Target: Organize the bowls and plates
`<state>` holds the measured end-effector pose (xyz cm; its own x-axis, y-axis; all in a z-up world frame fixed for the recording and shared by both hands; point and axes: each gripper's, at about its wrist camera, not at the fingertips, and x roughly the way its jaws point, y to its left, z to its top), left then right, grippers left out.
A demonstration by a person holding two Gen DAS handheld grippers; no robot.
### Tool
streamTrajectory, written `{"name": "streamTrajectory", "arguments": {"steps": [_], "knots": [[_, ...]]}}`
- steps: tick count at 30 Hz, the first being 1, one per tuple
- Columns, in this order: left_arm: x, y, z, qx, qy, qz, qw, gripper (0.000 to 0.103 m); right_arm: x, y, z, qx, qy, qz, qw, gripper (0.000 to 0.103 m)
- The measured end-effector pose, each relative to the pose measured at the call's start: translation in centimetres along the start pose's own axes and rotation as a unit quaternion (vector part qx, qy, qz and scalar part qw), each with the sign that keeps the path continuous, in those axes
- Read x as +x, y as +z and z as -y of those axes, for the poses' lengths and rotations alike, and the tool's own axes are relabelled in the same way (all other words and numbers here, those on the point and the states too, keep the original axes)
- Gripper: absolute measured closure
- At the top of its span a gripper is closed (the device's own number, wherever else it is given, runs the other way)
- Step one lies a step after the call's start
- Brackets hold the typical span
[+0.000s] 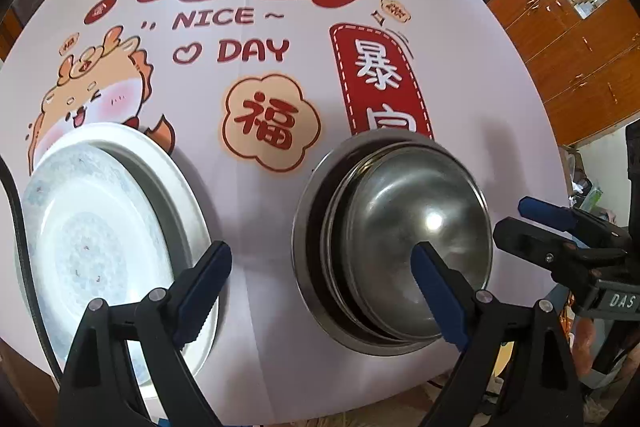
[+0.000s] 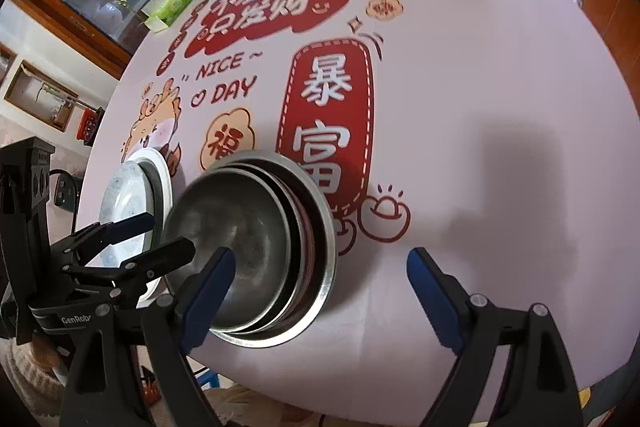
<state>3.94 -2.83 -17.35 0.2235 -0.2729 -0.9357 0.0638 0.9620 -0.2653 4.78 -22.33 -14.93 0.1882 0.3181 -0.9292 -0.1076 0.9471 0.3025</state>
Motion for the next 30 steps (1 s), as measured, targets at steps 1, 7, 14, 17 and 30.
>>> {"name": "streamTrajectory", "arguments": {"steps": [1,7,14,17,30], "knots": [[0.2,0.0,-0.1,-0.001,-0.001,-0.003,1.0,0.013,0.2,0.0,0.1,0.003,0.002,-0.005,1.0,0.023],[1.3,-0.2,-0.2,-0.006,-0.016,-0.028,0.9995,0.015,1.6,0.1,0.8,0.021,0.014,-0.037,0.999,0.039],[2.8,-0.4,-0.2,-0.015,-0.039,-0.063,0.9971,0.038,1.8,0.0,0.4,0.01,0.02,-0.049,0.999,0.054],[3.4,-0.5,-0.1,-0.02,-0.046,-0.075,0.9959,0.049,1.8,0.1,0.3,0.006,0.024,-0.051,0.998,0.059],[3.4,-0.5,-0.1,-0.032,-0.051,-0.082,0.9948,0.061,1.9,0.1,-0.3,-0.006,0.027,-0.053,0.998,0.069]]}}
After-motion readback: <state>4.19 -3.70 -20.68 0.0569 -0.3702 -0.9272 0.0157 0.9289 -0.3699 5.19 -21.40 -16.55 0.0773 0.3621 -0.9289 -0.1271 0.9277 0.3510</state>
